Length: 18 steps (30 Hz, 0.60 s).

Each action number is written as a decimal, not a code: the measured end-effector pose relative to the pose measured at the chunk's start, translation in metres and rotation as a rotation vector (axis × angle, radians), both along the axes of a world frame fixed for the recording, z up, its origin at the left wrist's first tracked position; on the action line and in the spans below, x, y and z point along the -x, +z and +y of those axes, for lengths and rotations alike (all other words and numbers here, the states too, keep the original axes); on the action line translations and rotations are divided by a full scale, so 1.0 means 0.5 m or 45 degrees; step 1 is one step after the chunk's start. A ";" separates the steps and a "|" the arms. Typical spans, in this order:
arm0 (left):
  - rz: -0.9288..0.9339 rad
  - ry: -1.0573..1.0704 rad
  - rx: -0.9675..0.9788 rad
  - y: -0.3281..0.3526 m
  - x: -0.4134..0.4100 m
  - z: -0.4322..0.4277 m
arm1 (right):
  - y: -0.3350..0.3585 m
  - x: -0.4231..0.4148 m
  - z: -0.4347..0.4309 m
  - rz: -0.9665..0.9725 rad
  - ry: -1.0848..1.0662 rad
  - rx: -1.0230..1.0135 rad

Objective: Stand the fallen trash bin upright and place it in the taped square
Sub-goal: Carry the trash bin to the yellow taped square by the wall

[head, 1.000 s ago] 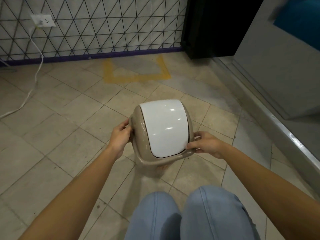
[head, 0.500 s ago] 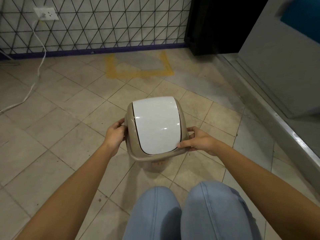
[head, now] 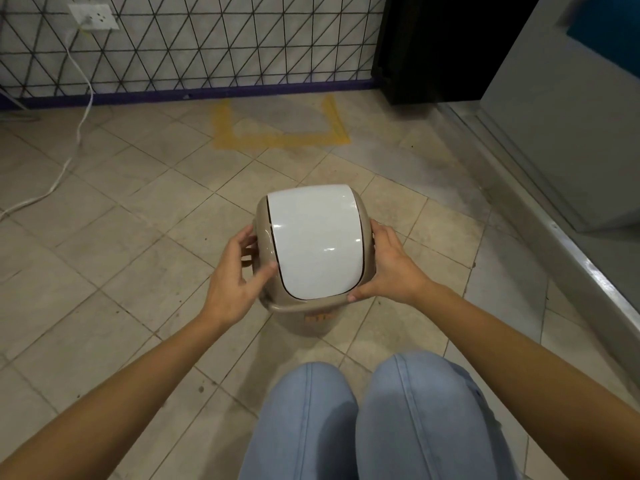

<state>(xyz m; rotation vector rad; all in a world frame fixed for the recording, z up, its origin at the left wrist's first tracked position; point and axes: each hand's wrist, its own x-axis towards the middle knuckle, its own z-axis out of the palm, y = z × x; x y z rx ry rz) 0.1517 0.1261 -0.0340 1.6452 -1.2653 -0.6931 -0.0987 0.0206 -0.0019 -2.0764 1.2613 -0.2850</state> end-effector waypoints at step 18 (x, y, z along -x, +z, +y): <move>-0.332 -0.103 -0.127 0.004 -0.003 -0.065 | -0.014 -0.036 -0.052 -0.103 -0.091 0.031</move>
